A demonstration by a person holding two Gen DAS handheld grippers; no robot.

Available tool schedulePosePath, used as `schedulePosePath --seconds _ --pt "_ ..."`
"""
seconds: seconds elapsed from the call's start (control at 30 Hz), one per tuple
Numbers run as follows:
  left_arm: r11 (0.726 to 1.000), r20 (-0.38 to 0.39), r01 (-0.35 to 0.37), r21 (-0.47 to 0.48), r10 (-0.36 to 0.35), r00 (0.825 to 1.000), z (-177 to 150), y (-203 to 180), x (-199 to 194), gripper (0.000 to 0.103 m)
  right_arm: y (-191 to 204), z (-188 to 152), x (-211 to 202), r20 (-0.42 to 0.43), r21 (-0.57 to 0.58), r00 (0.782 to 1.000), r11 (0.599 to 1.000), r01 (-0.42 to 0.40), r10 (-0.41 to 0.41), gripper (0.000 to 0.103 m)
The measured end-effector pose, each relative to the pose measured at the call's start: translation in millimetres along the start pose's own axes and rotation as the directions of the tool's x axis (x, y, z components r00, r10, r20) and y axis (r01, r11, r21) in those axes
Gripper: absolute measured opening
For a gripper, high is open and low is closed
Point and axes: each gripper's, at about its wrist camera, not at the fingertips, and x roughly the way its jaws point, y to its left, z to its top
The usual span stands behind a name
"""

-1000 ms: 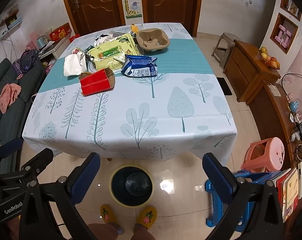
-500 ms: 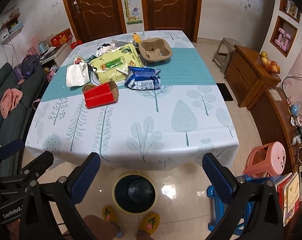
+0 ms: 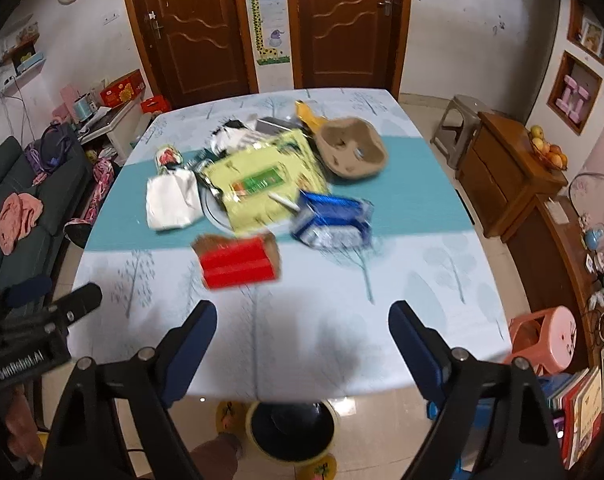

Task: Collect trash
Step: 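Move both tools to the table and close the right gripper on the white tissue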

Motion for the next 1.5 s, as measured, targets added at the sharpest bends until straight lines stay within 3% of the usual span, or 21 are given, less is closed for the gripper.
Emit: schedulePosePath --seconds 0.17,0.4,0.63,0.97,1.13,1.17,1.2,1.3,1.5 --pt "0.998 -0.031 0.051 0.034 -0.050 0.998 45.3 44.9 25.6 0.089 35.5 27.6 24.7 -0.055 -0.010 0.998 1.000 -0.026 0.025 0.073" --pt "0.993 -0.054 0.056 0.105 -0.051 0.997 95.0 97.2 62.1 0.089 86.6 73.4 63.3 -0.103 0.062 0.986 0.990 -0.124 0.130 0.073" --pt "0.993 -0.091 0.084 0.081 -0.076 0.993 122.1 143.3 94.9 0.089 133.1 101.1 116.3 -0.169 0.092 0.971 0.984 -0.152 0.166 0.073" --pt "0.990 -0.157 0.126 0.057 -0.116 0.981 125.9 169.5 132.9 0.089 178.3 105.2 182.2 -0.261 -0.006 0.965 0.999 -0.041 0.038 0.073" --pt "0.988 -0.167 0.146 0.054 -0.135 0.977 130.9 170.9 141.0 0.089 180.3 102.1 205.1 -0.290 -0.020 0.957 1.000 0.007 -0.012 0.073" --pt "0.987 -0.166 0.149 0.054 -0.138 0.976 131.8 171.1 141.5 0.089 179.5 101.3 206.8 -0.289 -0.015 0.957 1.000 0.007 -0.011 0.071" --pt "0.987 -0.166 0.152 0.055 -0.141 0.976 132.8 170.6 142.0 0.089 179.1 100.6 207.6 -0.285 -0.015 0.958 1.000 0.007 -0.011 0.058" --pt "0.985 -0.165 0.166 0.055 -0.155 0.974 135.8 168.3 144.3 0.089 179.3 99.9 204.1 -0.275 -0.045 0.961 0.999 0.019 -0.031 0.040" --pt "0.981 -0.182 0.190 0.050 -0.178 0.967 146.2 154.6 157.3 0.089 160.2 102.0 183.1 -0.246 0.041 0.965 0.995 -0.088 0.095 0.028"
